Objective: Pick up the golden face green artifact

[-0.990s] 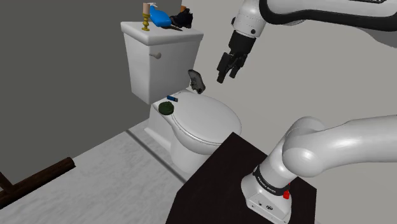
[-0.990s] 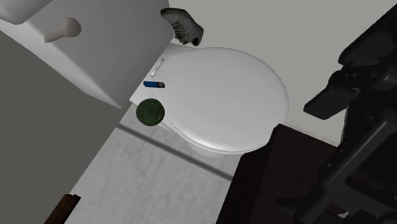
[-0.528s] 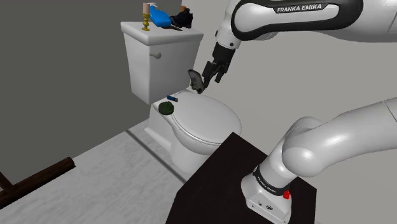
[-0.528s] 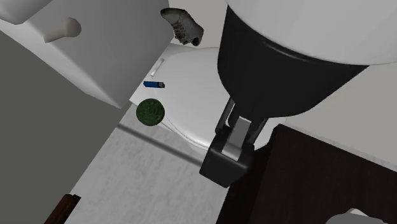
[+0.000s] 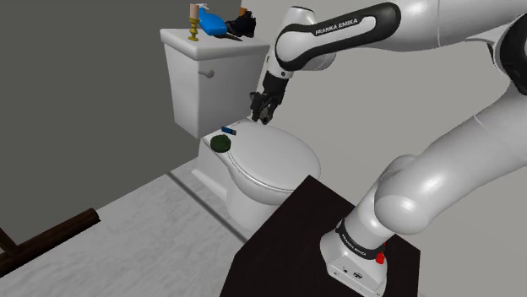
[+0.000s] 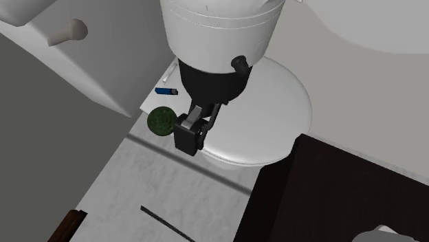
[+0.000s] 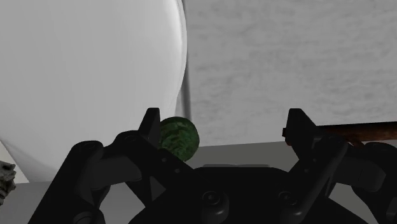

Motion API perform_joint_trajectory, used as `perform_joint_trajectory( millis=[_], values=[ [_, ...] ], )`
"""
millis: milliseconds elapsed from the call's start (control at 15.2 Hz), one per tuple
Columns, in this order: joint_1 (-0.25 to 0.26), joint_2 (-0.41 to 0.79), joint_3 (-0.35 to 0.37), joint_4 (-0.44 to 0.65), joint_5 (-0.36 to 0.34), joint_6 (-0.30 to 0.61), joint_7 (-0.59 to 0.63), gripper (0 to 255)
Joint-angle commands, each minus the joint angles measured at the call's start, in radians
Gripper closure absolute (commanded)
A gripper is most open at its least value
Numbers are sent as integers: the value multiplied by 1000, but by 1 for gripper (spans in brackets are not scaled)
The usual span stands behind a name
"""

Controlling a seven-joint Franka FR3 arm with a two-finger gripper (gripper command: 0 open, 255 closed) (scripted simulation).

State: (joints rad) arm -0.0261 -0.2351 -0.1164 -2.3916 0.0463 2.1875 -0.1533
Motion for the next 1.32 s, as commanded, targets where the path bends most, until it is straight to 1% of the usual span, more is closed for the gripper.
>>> perform_joint_trajectory(
  millis=[0,264,594,924,1254],
  values=[
    [0,76,-13,30,18,49,-30,0],
    [-1,236,-28,112,68,126,-93,0],
    [-17,437,-27,246,141,189,-172,0],
    [-49,636,-8,413,201,218,-235,0],
    [-85,838,17,618,237,216,-273,0]
  ],
)
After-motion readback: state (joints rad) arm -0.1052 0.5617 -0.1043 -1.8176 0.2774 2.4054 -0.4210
